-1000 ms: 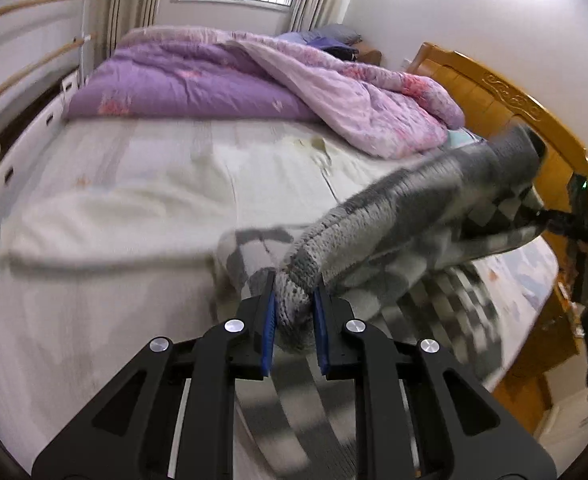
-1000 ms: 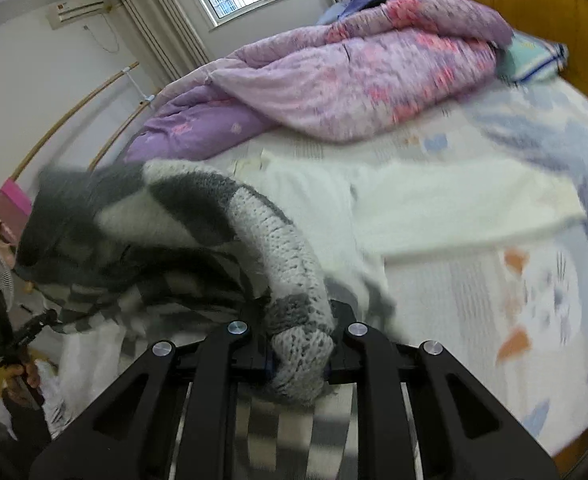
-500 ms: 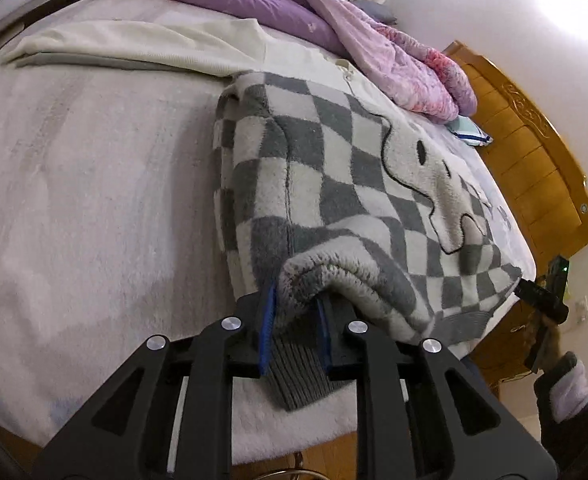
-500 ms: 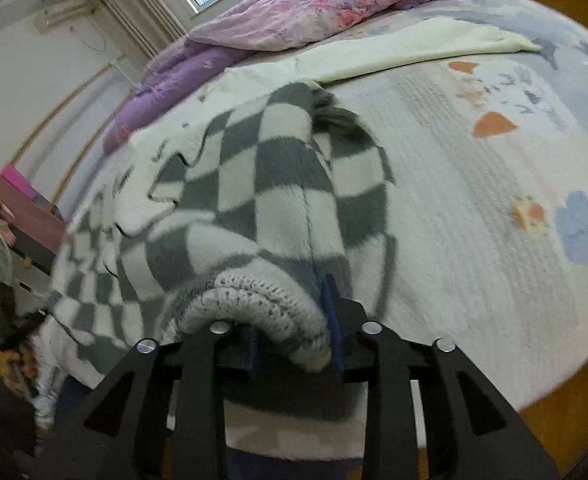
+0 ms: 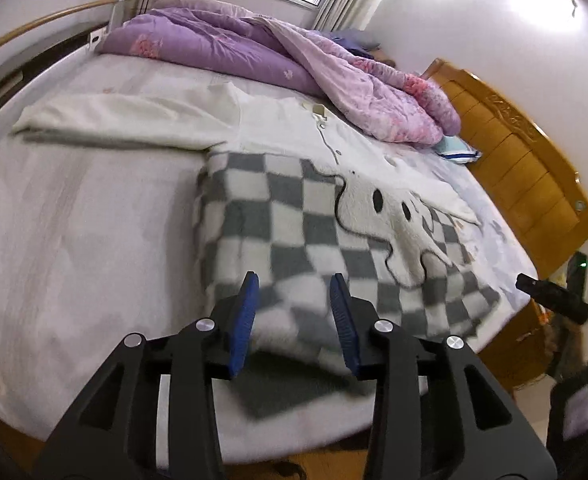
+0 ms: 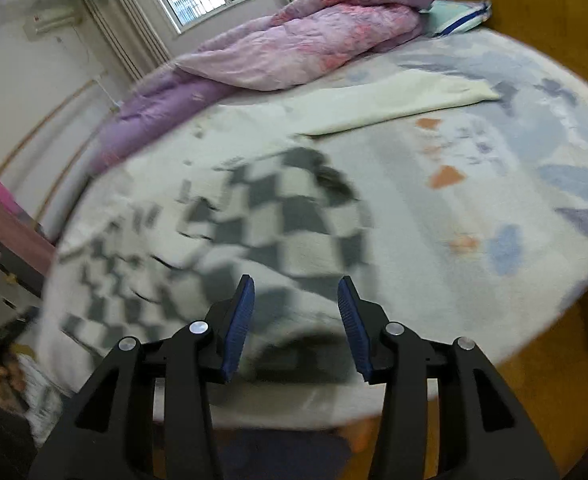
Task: Fold large clothes
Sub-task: 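Release the folded cardigan and smooth it with both tools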
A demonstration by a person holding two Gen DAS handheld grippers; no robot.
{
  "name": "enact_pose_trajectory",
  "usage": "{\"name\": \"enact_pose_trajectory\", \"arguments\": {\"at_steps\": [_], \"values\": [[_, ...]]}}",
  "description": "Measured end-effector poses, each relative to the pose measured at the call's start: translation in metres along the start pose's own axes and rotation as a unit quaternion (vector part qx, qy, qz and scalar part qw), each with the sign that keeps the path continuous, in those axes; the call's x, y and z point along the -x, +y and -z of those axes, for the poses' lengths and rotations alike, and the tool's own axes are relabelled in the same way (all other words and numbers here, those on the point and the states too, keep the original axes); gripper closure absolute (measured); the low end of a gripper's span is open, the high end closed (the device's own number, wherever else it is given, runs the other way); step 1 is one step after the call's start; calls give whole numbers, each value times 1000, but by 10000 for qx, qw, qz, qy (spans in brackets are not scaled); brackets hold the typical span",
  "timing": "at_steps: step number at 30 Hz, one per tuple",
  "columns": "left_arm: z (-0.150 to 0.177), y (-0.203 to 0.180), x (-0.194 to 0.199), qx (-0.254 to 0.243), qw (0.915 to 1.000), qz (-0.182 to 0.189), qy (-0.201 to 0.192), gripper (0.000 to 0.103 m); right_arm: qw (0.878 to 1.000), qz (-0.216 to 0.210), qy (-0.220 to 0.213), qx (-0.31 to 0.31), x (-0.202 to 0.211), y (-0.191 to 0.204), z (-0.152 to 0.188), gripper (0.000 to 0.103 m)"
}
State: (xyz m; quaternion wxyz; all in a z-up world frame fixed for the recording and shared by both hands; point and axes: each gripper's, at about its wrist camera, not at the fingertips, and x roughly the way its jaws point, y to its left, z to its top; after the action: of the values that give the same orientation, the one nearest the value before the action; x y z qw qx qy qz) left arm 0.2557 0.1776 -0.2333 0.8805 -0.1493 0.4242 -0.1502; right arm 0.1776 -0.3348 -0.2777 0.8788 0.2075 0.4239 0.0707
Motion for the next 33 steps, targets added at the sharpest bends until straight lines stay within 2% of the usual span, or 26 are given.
{"name": "enact_pose_trajectory", "arguments": {"at_steps": [1, 2, 3, 4, 5, 6, 7, 8, 9, 11, 12, 13, 15, 16, 17, 19, 20, 23, 26, 27, 28, 29, 33], "values": [[-6, -9, -15, 16, 9998, 149, 112, 65, 10000, -44, 43, -53, -12, 6, -1, 66], [-9, -12, -24, 27, 9996, 194, 207, 56, 9999, 0, 120, -97, -24, 9, -1, 69], [-11, -17, -42, 1, 9992, 73, 397, 53, 9997, -13, 218, -132, -36, 10, 0, 69], [-8, -18, -58, -31, 9983, -156, 556, 52, 9989, 17, 421, -202, -51, 7, 5, 74], [-1, -13, -81, 29, 9945, -439, 947, 52, 9967, 254, 716, -280, -71, -3, 14, 83], [7, -8, -92, 119, 9915, -535, 1182, 52, 9951, 357, 868, -299, -80, -10, 20, 89], [19, 1, -101, 200, 9895, -593, 1304, 52, 9914, 443, 1160, -402, -95, -27, 32, 103], [27, 7, -103, 229, 9894, -595, 1304, 52, 9905, 368, 1224, -514, -99, -37, 39, 103], [37, 15, -104, 287, 9899, -534, 1282, 52, 9909, 60, 1128, -726, -99, -51, 45, 103], [47, 22, -101, 344, 9921, -387, 1144, 52, 9900, -180, 1099, -861, -94, -57, 42, 103], [48, 23, -99, 332, 9928, -356, 1093, 52, 9912, -192, 1058, -766, -87, -52, 34, 103], [47, 23, -98, 336, 9928, -356, 1091, 52, 9932, -191, 935, -664, -80, -48, 26, 97], [45, 22, -99, 332, 9924, -375, 1127, 52, 9969, -195, 542, -541, -64, -39, 2, 95], [46, 22, -99, 324, 9923, -380, 1129, 52, 9975, -159, 430, -538, -62, -37, -6, 89], [46, 22, -99, 287, 9925, -386, 1122, 52, 9982, -25, 326, -499, -64, -35, -22, 72], [48, 21, -99, 247, 9930, -372, 1096, 52, 9985, 327, 201, -401, -72, -39, -46, 56], [49, 21, -98, 259, 9933, -358, 1068, 52, 9981, 404, 220, -414, -81, -44, -57, 55], [50, 22, -95, 245, 9938, -331, 1032, 52, 9948, 522, 505, -707, -117, -67, -77, 54], [49, 22, -94, 242, 9937, -318, 1044, 52, 9891, -74, 948, -1128, -145, -87, -80, 56], [48, 22, -94, 234, 9936, -320, 1056, 52, 9871, -354, 997, -1199, -150, -91, -80, 61], [48, 22, -94, 229, 9934, -326, 1072, 52, 9852, -470, 1043, -1275, -148, -93, -81, 76], [48, 22, -95, 235, 9933, -328, 1080, 52, 9846, -514, 1035, -1308, -144, -96, -83, 85], [45, 24, -96, 333, 9930, -296, 1098, 52, 9898, -351, 735, -1172, -124, -112, -96, 92]]}}
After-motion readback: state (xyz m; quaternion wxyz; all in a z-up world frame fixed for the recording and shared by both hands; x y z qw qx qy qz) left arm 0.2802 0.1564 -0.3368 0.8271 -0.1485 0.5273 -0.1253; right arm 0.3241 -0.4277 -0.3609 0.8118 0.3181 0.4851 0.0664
